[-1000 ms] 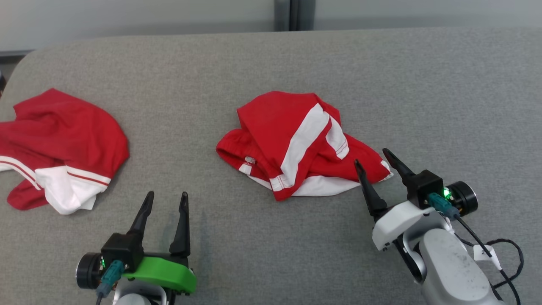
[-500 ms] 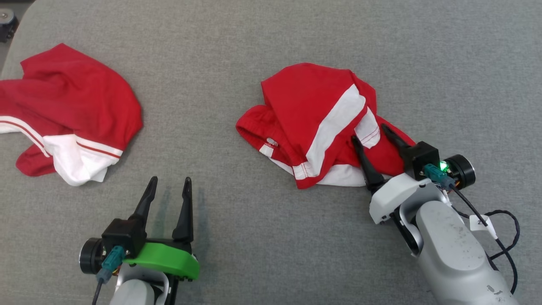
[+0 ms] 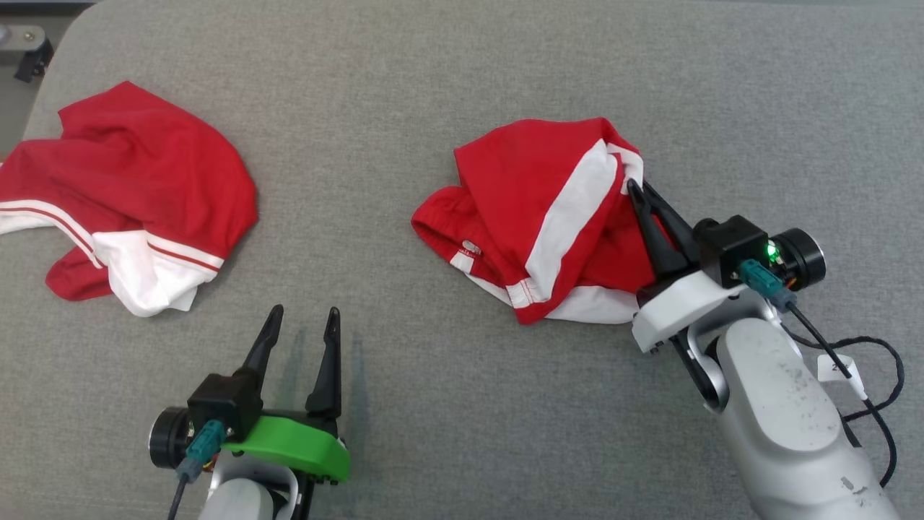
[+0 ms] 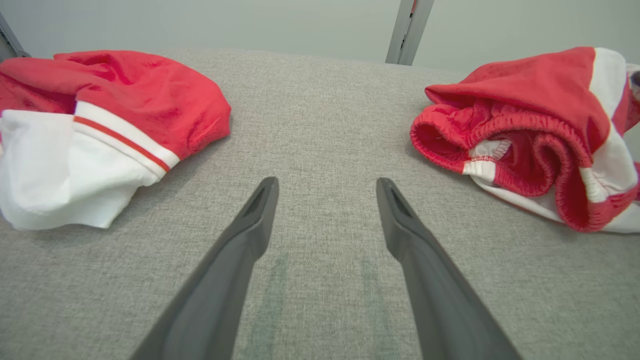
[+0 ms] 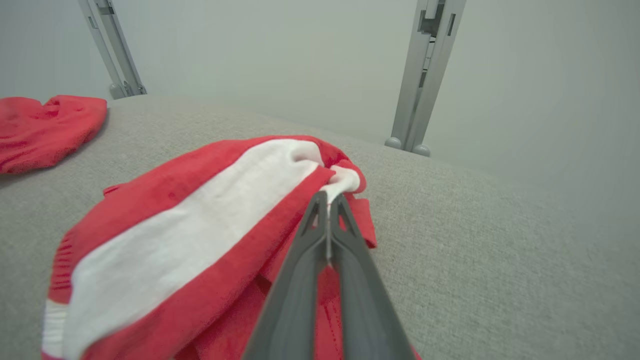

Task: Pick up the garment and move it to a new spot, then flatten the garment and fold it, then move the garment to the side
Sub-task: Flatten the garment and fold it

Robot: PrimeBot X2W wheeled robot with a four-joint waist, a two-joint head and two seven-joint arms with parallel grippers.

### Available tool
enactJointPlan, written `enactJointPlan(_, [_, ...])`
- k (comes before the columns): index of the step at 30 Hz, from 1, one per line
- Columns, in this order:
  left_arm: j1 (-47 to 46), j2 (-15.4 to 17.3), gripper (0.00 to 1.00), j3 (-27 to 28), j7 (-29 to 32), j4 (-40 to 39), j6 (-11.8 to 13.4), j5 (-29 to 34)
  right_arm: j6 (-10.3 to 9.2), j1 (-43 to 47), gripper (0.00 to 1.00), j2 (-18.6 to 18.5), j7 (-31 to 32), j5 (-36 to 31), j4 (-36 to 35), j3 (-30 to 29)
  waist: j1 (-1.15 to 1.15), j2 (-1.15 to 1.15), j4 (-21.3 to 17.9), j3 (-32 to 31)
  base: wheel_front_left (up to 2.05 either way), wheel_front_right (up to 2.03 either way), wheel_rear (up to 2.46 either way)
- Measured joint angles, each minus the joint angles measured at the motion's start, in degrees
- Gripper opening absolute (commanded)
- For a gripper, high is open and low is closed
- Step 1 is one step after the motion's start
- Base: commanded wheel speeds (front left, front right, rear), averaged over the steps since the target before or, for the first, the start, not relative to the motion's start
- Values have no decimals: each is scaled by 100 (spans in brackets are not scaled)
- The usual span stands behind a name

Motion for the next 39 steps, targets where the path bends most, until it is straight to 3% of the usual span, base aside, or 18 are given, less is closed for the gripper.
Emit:
enactJointPlan(7, [186,-22,100,-19,0,38,0,-11,0,-1043,0,-38,0,121,-503,645,0,0,39,-357,0,0,0])
enactJointPlan(15, [552,-29,100,82,0,101,0,46,0,-2505,0,-5,76,564,339,1225,0,0,59,-810,0,0,0])
enactJointPlan(20, [673,-32,100,-27,0,75,0,34,0,-2239,0,-66,212,691,1010,1163,0,0,0,-1049,0,0,0])
enactJointPlan(29, [684,-41,100,-381,0,-87,0,-49,0,-389,0,-973,145,701,1467,699,0,0,-306,-1184,0,0,0])
enactJointPlan(30, [675,-42,100,-415,0,-99,0,-55,0,-194,16,-1049,141,700,1483,687,0,0,-344,-1179,0,0,0])
enactJointPlan(31, [663,-41,100,-441,0,-101,0,-63,0,-53,47,-1120,126,697,1489,684,0,0,-376,-1171,0,0,0])
enactJointPlan(32, [650,-41,100,-472,0,-103,0,-64,0,99,100,-1183,122,698,1504,636,0,0,-412,-1160,0,0,0])
enactJointPlan(39, [551,-42,100,-525,0,-76,0,-65,0,672,100,-1193,40,569,1358,27,0,0,-560,-1068,0,0,0])
